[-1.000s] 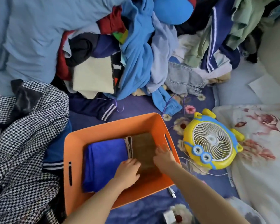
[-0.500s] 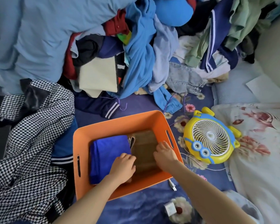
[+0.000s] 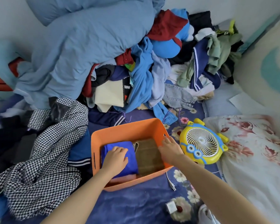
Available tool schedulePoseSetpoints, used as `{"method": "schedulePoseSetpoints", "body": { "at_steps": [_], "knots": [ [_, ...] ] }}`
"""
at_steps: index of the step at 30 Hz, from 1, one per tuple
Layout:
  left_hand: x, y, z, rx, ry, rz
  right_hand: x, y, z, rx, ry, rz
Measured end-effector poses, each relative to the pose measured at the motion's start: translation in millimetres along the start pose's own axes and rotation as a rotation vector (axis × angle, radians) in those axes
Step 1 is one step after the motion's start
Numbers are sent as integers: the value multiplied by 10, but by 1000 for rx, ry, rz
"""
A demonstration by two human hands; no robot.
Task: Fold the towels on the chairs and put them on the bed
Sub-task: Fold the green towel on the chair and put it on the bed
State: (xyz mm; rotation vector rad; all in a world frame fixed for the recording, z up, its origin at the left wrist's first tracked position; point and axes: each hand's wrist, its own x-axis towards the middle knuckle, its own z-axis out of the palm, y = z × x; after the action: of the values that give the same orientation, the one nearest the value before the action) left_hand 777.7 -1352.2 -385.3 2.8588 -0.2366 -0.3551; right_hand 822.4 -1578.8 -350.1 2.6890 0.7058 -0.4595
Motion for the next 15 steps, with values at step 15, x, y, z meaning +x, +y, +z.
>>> {"method": "schedulePoseSetpoints", "body": {
  "at_steps": [15],
  "knots": [
    [-1374,224,-466,-87,379,-97,-1037,-276,-568,186,243,-88]
  ]
}}
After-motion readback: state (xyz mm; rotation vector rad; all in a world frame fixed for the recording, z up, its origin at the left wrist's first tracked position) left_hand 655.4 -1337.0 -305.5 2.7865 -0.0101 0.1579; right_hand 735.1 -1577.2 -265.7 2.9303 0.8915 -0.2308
